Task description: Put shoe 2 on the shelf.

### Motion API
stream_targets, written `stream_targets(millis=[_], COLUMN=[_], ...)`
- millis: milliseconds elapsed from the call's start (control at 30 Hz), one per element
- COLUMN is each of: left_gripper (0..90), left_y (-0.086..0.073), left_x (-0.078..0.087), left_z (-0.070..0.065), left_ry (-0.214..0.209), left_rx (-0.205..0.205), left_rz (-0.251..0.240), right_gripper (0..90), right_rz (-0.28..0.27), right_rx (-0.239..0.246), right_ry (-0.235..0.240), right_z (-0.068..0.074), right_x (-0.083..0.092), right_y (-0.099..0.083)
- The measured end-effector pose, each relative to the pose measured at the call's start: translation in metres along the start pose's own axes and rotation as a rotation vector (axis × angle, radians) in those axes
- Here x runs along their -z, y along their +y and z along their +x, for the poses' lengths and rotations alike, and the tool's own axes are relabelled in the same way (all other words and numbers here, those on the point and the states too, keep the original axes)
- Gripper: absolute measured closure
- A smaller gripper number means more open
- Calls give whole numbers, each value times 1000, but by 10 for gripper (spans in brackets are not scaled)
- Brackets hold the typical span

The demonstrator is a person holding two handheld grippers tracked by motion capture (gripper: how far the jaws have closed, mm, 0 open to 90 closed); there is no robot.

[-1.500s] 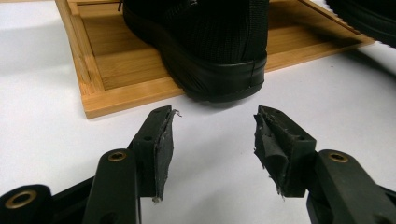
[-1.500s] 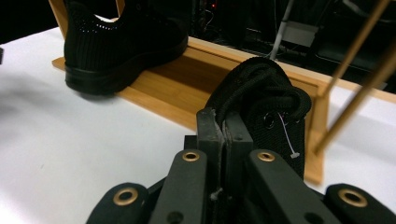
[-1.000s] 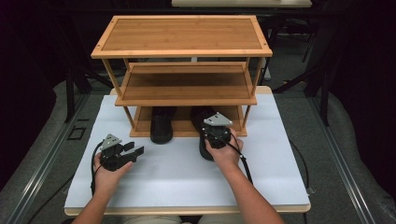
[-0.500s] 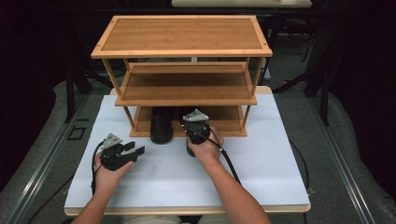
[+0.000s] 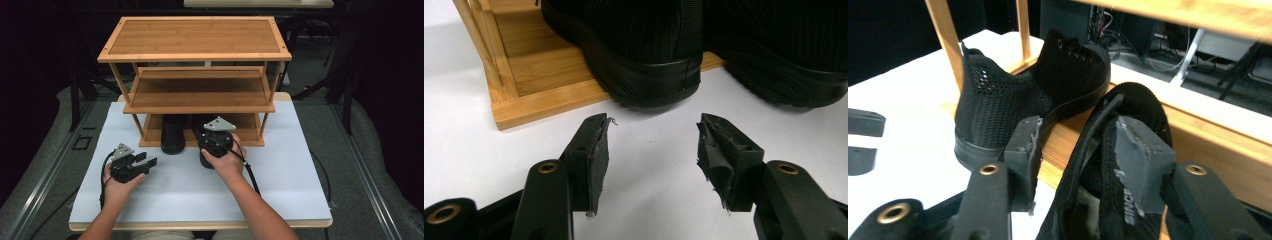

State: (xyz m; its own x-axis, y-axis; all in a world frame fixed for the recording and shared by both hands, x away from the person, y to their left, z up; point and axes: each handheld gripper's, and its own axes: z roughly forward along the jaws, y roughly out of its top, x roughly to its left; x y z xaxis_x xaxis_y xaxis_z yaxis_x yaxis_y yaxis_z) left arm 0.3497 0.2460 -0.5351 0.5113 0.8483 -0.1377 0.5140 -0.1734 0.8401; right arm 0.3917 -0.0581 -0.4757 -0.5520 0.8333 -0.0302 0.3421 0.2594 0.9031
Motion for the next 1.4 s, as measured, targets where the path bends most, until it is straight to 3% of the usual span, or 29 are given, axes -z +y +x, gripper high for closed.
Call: stream_targets(millis=[233,267,300,333,367,433,667,767,800,867,933,1100,1200,1400], left_gripper=[446,442,438,438,438,438,417,409,409,409,409,408,380,371], left_y=[0,0,1,1,2,3,17,26,29,35,39,46,48,48], left_x=[-2,-3,-4,-5,-6,-9,-24,-34,-37,-44,-49,-61,-64,-65], left_z=[-1,0,0,0,-1,-2,-9,-12,-13,-14,-15,-15,-13,-10], left_ry=[6,7,7,7,6,4,6,7,4,5,17,30,33,19], left_rx=[4,2,1,2,1,-6,-24,-26,-26,-26,-30,-13,-3,1], left_rz=[8,9,12,11,11,6,-4,-4,-14,6,-2,11,9,-2], right_gripper=[501,491,482,473,464,454,452,594,618,662,686,732,754,777], right_rz=[-20,-29,-19,-21,-7,0,72,55,61,42,58,68,70,74], right_rx=[-6,-12,-18,-26,-27,-29,-80,-51,-47,-62,-35,-2,-18,-26], right_ry=[24,38,22,44,23,51,92,67,55,145,89,85,110,114], right_z=[-6,-8,-8,-9,-9,-10,-11,-8,-8,-12,-8,-8,-16,-26], right_x=[36,42,48,51,54,57,39,33,31,26,25,16,7,-14], right_y=[-9,-13,-16,-21,-24,-36,-62,-63,-63,-63,-60,-51,-47,-38])
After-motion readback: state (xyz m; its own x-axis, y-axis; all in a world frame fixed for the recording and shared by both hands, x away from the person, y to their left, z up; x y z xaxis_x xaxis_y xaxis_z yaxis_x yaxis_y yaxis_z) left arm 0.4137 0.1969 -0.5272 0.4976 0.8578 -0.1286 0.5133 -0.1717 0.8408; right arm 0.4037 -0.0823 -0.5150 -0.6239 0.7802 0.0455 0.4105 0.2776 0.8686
